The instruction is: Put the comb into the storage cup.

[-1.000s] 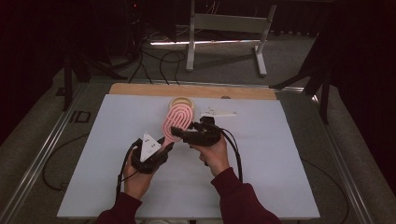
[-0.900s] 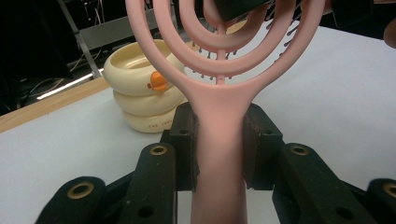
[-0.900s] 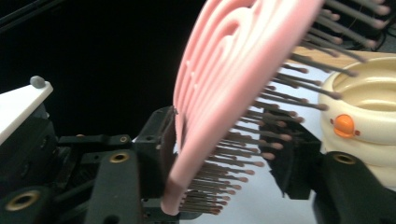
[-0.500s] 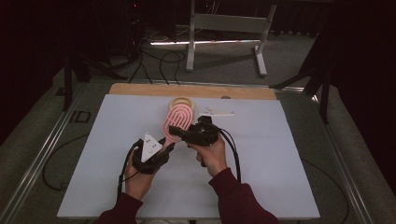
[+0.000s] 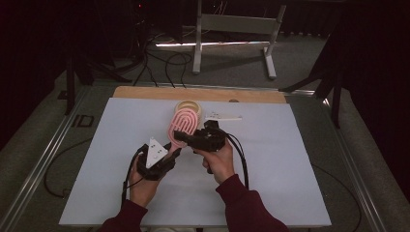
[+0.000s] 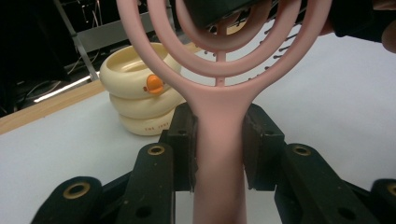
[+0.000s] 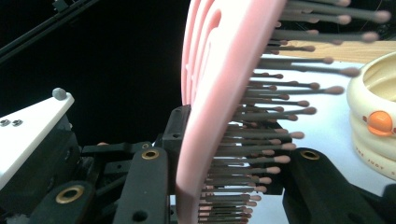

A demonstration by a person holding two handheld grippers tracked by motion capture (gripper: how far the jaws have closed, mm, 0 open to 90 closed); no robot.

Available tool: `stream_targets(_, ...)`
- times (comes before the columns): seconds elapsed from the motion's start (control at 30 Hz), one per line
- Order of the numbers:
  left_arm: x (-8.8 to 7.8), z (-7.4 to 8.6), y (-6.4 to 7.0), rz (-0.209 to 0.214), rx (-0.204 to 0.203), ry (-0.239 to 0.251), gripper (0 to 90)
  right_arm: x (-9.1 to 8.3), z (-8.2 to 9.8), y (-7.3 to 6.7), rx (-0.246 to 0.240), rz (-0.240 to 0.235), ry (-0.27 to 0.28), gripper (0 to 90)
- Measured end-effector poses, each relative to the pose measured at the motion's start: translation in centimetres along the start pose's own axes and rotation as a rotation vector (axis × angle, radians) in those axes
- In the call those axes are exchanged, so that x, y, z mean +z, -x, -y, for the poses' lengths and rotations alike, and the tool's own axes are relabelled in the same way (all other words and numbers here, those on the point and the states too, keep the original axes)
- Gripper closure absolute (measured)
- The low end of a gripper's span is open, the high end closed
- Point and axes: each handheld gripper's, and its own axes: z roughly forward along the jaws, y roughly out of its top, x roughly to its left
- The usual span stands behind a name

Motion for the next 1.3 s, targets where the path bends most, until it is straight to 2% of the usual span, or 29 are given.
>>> stream_targets(0.13, 0.0, 0.0, 0.0, -0.001, 0.000, 0.005, 62.1, 0.0, 0.0, 0.0, -0.002, 0.004, -0.004, 63.9)
stream_targets(0.27, -0.1, 0.0, -0.1, -0.003, -0.016, 0.015, 51.3, 0.0, 0.0, 0.0, -0.004, 0.004, 0.000, 63.9)
stream_targets(0.5, -0.4, 0.0, -0.4, -0.025, -0.042, 0.031, 24.7, -0.1, -0.1, -0.1, -0.010, 0.010, 0.008, 63.9)
stream_targets(0.6, -0.5, -0.1, -0.7, -0.007, -0.066, 0.042, 15.1, -0.2, -0.1, 0.0, -0.011, 0.013, 0.013, 63.9)
stream_targets(0.7, -0.7, -0.1, -0.9, 0.004, -0.079, 0.045, 10.0, -0.3, -0.2, 0.0, -0.011, 0.012, 0.022, 63.9)
stream_targets(0.8, -0.9, -0.1, -1.2, 0.008, -0.068, 0.033, 3.2, -0.4, -0.3, 0.0, -0.009, 0.013, 0.023, 63.9)
stream_targets(0.9, -1.1, 0.0, -1.6, 0.010, -0.080, 0.042, 0.5, -0.5, -0.3, 0.1, -0.010, 0.015, 0.025, 63.9)
stream_targets(1.3, -2.1, 0.3, -3.1, -0.015, -0.106, 0.056, 0.3, -1.0, -0.7, 0.5, -0.008, 0.022, 0.039, 63.9)
